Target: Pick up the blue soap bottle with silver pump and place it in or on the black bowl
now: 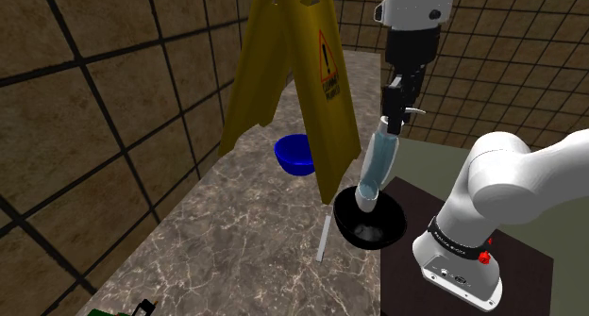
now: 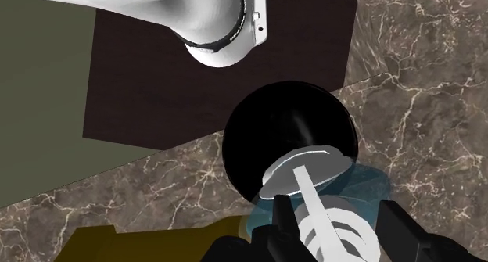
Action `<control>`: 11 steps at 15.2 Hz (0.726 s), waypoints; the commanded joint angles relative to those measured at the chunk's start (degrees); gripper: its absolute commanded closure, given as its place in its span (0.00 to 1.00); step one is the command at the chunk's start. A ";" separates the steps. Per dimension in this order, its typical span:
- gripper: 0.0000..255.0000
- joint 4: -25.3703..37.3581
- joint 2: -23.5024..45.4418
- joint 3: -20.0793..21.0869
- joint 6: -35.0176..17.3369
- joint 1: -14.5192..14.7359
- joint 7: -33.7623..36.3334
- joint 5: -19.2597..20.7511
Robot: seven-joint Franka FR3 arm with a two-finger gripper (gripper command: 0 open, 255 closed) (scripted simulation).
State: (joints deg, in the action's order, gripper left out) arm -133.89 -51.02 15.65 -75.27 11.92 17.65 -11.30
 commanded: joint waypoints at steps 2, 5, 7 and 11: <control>1.00 -2.77 -0.90 0.26 -1.91 0.19 -0.17 -0.31; 1.00 -5.48 -1.65 0.65 -3.87 0.39 -0.28 -0.70; 1.00 -7.24 -2.10 0.92 -5.19 0.53 -0.34 -0.98; 1.00 -8.81 -2.47 1.18 -6.38 0.66 -0.40 -1.24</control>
State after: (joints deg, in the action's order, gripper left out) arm -142.40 -53.37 16.84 -81.44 12.56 17.31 -12.53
